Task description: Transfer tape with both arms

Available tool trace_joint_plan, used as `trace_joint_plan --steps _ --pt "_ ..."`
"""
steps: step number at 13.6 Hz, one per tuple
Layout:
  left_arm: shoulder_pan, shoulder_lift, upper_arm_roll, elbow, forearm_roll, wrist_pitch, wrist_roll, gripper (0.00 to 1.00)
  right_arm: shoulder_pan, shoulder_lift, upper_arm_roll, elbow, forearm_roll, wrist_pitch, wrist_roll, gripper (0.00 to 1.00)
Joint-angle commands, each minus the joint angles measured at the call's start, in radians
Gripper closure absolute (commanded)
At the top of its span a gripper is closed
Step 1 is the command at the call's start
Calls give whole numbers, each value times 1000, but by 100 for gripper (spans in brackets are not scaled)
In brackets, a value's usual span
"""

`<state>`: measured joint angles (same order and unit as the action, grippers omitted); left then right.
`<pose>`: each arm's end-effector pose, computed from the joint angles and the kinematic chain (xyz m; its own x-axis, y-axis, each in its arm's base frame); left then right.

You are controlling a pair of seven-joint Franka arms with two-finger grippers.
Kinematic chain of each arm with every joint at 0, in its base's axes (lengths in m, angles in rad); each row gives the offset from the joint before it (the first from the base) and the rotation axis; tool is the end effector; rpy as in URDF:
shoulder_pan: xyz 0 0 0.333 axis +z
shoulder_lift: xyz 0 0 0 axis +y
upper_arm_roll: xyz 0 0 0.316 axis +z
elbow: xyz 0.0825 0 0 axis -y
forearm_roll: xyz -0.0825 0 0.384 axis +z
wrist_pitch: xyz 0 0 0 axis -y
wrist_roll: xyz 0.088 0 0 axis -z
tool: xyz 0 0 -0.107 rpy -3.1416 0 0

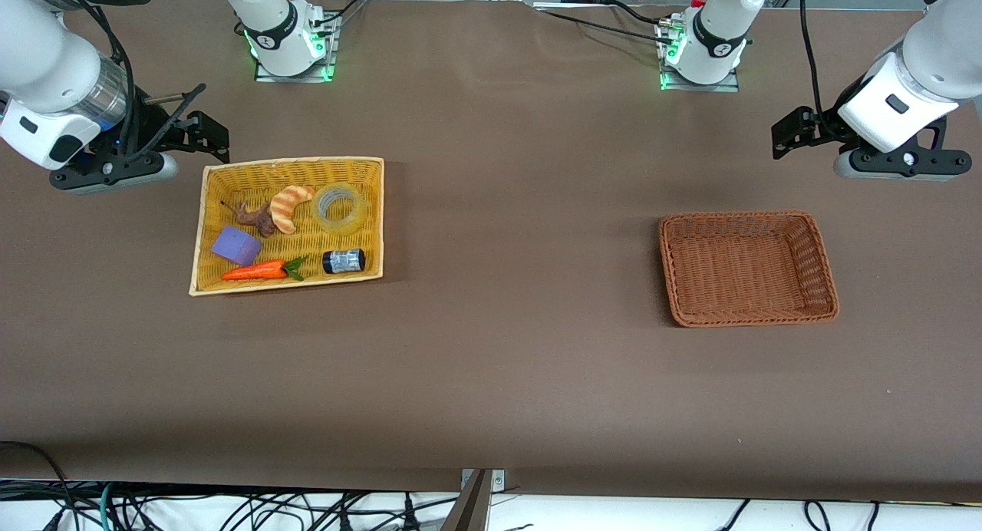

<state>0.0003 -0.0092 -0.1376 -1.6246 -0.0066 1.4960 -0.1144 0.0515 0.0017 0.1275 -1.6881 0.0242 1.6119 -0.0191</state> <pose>0.5363 -0.0752 0.5983 0.9926 -0.0223 -0.1190 -0.0234 -0.9997 -0.0083 0.5442 0.1010 0.5717 0.9777 0.1953 -0.0773 0.1939 -0.9807 -0.0257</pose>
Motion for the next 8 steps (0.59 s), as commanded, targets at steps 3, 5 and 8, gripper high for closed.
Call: trace_joint_plan --steps 3,5,8 --pt "0 14 -5 32 22 -17 13 0 -15 -37 7 -32 -9 -6 -21 0" --pt "-2 14 -14 32 23 -17 9 0 -15 -37 6 -32 -9 -7 -21 0" --pt "0 23 -17 48 25 -17 9 0 -15 -35 6 -39 -9 -7 -19 0"
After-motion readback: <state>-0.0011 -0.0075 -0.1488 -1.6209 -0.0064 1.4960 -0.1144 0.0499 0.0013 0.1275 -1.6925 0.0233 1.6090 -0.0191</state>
